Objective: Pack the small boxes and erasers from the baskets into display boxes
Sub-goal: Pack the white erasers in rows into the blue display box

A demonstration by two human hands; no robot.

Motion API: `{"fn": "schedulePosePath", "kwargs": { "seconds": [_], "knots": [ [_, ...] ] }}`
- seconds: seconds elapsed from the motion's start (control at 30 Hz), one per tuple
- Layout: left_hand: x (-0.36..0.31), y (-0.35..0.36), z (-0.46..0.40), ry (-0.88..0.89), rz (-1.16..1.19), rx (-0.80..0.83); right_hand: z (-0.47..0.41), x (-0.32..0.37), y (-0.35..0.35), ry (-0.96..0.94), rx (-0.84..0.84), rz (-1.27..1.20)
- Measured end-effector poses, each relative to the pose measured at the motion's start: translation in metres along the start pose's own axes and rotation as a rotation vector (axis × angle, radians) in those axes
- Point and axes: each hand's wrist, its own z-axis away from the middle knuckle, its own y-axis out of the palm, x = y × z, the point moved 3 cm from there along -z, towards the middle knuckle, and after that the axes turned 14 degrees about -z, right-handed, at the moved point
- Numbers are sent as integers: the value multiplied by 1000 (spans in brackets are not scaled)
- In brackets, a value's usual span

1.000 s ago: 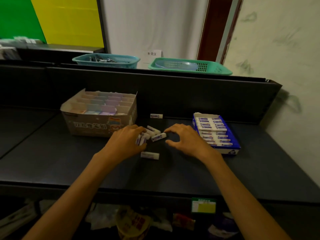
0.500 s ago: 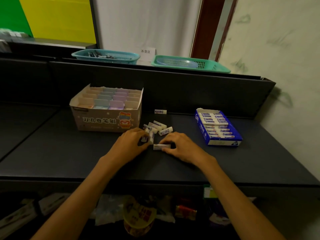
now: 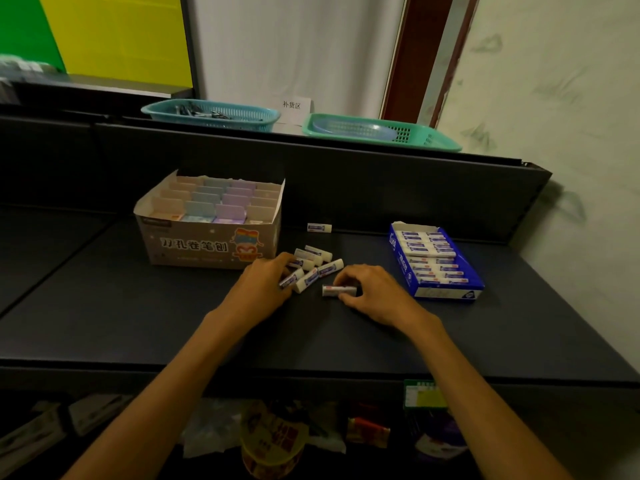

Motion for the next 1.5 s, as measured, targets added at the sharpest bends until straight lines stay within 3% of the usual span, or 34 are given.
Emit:
{"fn": "schedulePosePath", "kwargs": {
  "seconds": [0.17,0.47,0.83,1.27,1.5],
  "knots": [
    [-1,-4,0,7,-1,-8,0,-5,-7,-18,-36,-21],
    [-18,-26,3,149,48,-318,0,-11,-21,-85,-150,-43],
    [-45,-17,-16,188,248,-261,19,-23,-42,-44,-231,-101],
    [-111,-11,-52,283,140,-342,26,-73,-112,-26,-462,-554],
    [-150,-1,-73,219,113,-346,25,-102,-140,-69,-410,-649]
  ]
}}
